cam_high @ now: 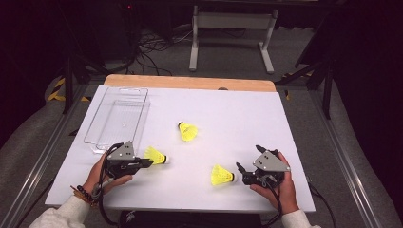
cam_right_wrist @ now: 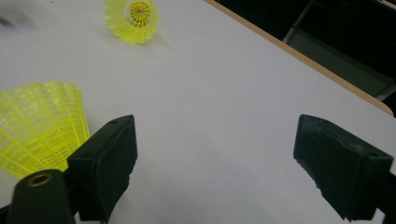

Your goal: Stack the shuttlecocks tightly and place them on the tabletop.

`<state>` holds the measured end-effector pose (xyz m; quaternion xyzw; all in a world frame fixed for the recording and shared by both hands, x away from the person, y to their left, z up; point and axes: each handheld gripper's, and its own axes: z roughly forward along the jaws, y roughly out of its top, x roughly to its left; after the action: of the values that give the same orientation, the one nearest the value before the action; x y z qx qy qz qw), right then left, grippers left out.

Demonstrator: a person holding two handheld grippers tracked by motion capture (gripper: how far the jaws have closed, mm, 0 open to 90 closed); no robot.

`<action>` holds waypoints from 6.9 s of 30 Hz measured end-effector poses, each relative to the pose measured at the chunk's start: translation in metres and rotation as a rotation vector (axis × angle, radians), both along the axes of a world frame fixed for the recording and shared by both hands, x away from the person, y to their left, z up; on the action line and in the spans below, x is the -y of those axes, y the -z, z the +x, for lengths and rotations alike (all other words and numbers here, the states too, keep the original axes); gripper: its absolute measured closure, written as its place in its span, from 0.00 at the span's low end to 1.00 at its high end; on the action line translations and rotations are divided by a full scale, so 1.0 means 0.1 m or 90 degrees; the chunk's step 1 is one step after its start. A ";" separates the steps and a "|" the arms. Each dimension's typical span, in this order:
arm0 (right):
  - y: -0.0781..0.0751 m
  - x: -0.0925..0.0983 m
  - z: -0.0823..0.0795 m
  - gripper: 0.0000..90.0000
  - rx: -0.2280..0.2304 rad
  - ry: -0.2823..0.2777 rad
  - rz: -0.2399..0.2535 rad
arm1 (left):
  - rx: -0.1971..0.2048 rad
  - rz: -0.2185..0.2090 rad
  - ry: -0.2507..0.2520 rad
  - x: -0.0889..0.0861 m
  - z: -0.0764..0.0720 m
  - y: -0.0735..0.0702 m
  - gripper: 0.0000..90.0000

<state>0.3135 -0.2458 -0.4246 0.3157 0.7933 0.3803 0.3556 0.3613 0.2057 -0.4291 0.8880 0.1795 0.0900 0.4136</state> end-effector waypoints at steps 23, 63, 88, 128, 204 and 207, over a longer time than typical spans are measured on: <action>0.05 -0.05 0.01 0.15 -0.025 -0.018 -0.033 | -0.003 0.023 -0.042 -0.09 0.05 -0.07 0.95; 0.08 -0.07 0.03 0.15 -0.038 -0.025 -0.043 | 0.009 0.118 0.006 0.15 0.13 -0.28 0.97; 0.12 -0.09 0.04 0.15 -0.050 -0.037 -0.055 | 0.041 0.149 0.100 0.92 0.23 -0.26 0.93; 0.06 -0.11 -0.01 0.14 -0.032 -0.057 -0.039 | 0.049 0.115 0.106 1.13 0.21 -0.20 0.85; 0.01 -0.07 0.00 0.13 -0.025 -0.052 -0.018 | 0.111 0.287 0.177 1.14 0.78 -0.27 0.82; 0.01 -0.07 0.00 0.13 -0.028 -0.053 -0.020 | 0.107 0.264 0.185 1.12 0.79 -0.30 0.80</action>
<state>0.3131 -0.2391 -0.4258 0.2853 0.8192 0.3749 0.3272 0.4402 0.0939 -0.3988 0.9597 -0.0071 0.1381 0.2446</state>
